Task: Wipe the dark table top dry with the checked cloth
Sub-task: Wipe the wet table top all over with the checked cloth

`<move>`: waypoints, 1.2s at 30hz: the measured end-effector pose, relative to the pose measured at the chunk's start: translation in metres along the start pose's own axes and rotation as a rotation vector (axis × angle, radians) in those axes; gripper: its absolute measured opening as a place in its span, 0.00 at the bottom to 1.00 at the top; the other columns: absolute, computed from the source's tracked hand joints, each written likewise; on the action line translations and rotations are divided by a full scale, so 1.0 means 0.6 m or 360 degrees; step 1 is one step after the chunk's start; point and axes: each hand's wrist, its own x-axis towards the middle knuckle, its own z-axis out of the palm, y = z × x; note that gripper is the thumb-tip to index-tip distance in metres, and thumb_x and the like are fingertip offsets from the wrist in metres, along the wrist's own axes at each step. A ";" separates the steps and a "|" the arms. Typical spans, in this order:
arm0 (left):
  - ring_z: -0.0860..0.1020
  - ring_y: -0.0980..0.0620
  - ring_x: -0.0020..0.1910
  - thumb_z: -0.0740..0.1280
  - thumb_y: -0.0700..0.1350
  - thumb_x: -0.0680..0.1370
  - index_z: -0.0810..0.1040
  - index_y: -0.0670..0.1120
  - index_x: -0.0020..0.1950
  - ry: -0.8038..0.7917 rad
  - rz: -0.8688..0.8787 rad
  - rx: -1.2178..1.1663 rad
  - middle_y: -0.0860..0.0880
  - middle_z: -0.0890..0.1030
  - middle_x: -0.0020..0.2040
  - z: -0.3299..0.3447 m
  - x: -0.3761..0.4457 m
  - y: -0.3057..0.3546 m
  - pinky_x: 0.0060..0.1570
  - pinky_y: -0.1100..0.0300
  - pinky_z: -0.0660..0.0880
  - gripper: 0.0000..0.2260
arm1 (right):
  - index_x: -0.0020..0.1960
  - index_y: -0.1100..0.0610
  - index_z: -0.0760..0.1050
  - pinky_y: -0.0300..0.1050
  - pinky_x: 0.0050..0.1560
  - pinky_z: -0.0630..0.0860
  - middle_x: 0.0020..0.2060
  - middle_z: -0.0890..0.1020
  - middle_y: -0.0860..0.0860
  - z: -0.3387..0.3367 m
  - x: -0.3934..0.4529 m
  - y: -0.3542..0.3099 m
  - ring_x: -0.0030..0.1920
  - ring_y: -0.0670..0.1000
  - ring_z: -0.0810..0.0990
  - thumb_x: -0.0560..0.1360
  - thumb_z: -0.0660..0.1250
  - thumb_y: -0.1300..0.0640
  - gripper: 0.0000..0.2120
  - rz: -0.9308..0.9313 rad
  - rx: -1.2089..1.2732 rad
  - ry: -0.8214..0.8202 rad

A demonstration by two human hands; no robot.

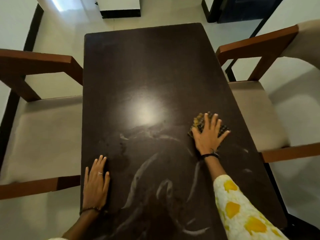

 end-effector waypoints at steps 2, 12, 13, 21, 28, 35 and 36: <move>0.54 0.52 0.72 0.49 0.51 0.78 0.58 0.44 0.72 -0.0032 0.0013 0.0062 0.48 0.59 0.73 -0.007 -0.009 -0.018 0.72 0.52 0.47 0.24 | 0.76 0.46 0.51 0.69 0.69 0.36 0.77 0.49 0.52 0.027 -0.038 -0.076 0.77 0.55 0.47 0.72 0.62 0.42 0.36 -0.0198 -0.0003 -0.0047; 0.54 0.51 0.73 0.46 0.54 0.76 0.58 0.44 0.73 0.0020 0.0008 0.0162 0.47 0.60 0.74 -0.009 -0.021 -0.030 0.72 0.49 0.49 0.27 | 0.76 0.44 0.52 0.61 0.70 0.32 0.77 0.50 0.50 0.078 -0.153 -0.210 0.77 0.52 0.48 0.72 0.59 0.41 0.34 -0.1135 -0.0072 -0.0292; 0.54 0.52 0.73 0.46 0.54 0.76 0.59 0.44 0.73 0.0029 0.0018 0.0144 0.47 0.60 0.74 -0.009 -0.020 -0.033 0.72 0.50 0.49 0.27 | 0.76 0.43 0.51 0.60 0.70 0.32 0.77 0.49 0.49 0.071 -0.140 -0.180 0.77 0.51 0.47 0.72 0.59 0.41 0.35 -0.1110 -0.0075 -0.0279; 0.54 0.52 0.73 0.51 0.48 0.78 0.61 0.43 0.72 0.0137 -0.0046 -0.0031 0.47 0.59 0.73 -0.002 -0.014 -0.038 0.72 0.50 0.49 0.23 | 0.76 0.48 0.52 0.69 0.71 0.41 0.77 0.50 0.53 0.035 -0.071 -0.049 0.76 0.55 0.49 0.74 0.64 0.44 0.35 -0.0120 -0.0107 -0.0029; 0.53 0.55 0.72 0.52 0.47 0.78 0.60 0.44 0.72 0.0228 -0.0112 -0.0144 0.50 0.58 0.73 0.003 -0.012 -0.052 0.72 0.52 0.49 0.22 | 0.76 0.47 0.48 0.68 0.69 0.34 0.77 0.47 0.53 0.095 -0.134 -0.253 0.77 0.56 0.45 0.73 0.60 0.40 0.37 -0.0557 -0.0125 -0.0136; 0.60 0.53 0.70 0.53 0.45 0.78 0.63 0.44 0.71 0.0341 -0.0284 -0.0085 0.46 0.64 0.72 0.003 -0.012 -0.056 0.70 0.51 0.54 0.21 | 0.76 0.47 0.47 0.65 0.67 0.27 0.77 0.45 0.53 0.140 -0.231 -0.407 0.77 0.55 0.43 0.74 0.58 0.40 0.36 -0.1252 -0.0147 -0.0420; 0.61 0.50 0.70 0.53 0.45 0.78 0.63 0.44 0.71 0.0354 -0.0317 -0.0080 0.44 0.66 0.71 0.003 -0.012 -0.055 0.69 0.50 0.56 0.21 | 0.76 0.47 0.48 0.65 0.68 0.29 0.77 0.45 0.52 0.139 -0.231 -0.406 0.77 0.54 0.43 0.74 0.58 0.40 0.36 -0.1376 -0.0163 -0.0457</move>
